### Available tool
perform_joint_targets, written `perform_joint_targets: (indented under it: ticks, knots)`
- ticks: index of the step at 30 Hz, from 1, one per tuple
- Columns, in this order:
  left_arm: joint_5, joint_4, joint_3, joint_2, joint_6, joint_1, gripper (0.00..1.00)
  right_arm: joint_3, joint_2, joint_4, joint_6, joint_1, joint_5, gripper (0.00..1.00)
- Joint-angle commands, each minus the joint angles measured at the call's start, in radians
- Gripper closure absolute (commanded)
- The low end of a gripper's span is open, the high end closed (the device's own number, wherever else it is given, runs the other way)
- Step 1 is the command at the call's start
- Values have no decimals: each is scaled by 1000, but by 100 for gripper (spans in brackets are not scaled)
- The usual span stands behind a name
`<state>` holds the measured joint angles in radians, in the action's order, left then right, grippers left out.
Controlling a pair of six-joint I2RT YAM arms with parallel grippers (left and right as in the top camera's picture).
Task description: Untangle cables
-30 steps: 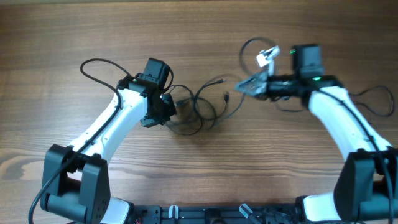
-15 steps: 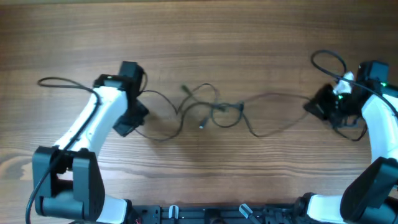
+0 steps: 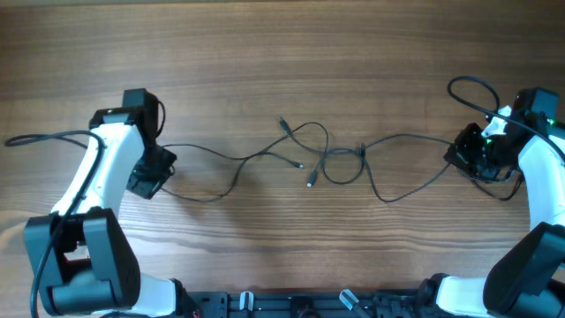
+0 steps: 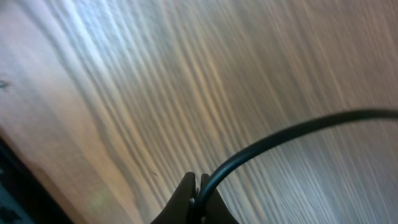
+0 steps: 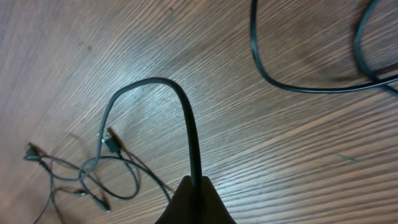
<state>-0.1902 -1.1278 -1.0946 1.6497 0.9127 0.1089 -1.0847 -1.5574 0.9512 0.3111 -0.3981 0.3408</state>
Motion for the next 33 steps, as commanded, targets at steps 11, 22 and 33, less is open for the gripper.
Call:
perform_joint_targets:
  ticks: [11, 22, 33]
  knots:
    - [66, -17, 10, 3, 19, 363, 96, -11, 19, -43, 58, 2, 30, 96]
    - [204, 10, 10, 3, -45, 176, 96, -15, 93, -389, -112, 90, 722, 96]
    - [205, 100, 10, 4, -40, -114, 96, -352, 207, -207, -32, 198, 301, 96]
